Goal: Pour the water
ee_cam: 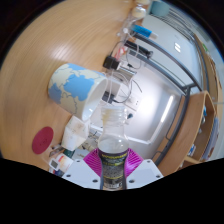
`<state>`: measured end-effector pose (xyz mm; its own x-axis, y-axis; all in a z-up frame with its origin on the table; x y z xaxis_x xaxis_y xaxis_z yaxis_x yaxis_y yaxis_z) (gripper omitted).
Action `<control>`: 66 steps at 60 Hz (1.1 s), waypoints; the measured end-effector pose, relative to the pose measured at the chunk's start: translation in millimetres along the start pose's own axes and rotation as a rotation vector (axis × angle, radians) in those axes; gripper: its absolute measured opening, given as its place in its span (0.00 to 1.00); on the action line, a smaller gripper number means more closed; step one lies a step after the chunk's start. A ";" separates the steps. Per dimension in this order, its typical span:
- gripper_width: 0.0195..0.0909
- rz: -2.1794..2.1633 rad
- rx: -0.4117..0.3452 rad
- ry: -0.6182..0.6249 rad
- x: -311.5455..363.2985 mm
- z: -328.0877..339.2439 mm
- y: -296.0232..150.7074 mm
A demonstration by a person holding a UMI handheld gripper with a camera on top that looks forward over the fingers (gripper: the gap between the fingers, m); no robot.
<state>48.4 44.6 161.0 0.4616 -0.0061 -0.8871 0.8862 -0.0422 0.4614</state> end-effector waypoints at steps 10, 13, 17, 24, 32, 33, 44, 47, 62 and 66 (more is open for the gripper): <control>0.08 -0.605 0.041 -0.102 12.7 7.0 36.8; 0.10 -0.819 0.058 -0.122 21.2 8.6 41.2; 0.10 -1.091 0.040 -0.180 31.0 7.1 50.8; 0.10 -1.525 0.008 -0.241 49.6 5.2 50.5; 0.10 -1.890 -0.061 -0.335 62.0 -1.2 44.5; 0.09 -1.924 -0.066 -0.339 63.1 -2.2 44.6; 0.10 -2.023 -0.077 -0.333 80.9 -11.4 33.0; 0.10 -2.028 -0.094 -0.338 83.5 -12.9 28.1; 0.11 -2.026 -0.080 -0.316 92.1 -16.1 20.5; 0.13 -2.024 -0.079 -0.311 92.4 -15.3 20.6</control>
<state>109.9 58.4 88.7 -0.9886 -0.1504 0.0033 0.0228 -0.1717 -0.9849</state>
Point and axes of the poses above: the point between the fingertips, and its own axes, seen from behind it with the camera up: x to the left, y down, z backward, against the way the camera looks, the point moved 6 cm from there along z, backward, against the way the camera looks, and after that the axes turned 2 degrees about x, right-handed, at the moved point
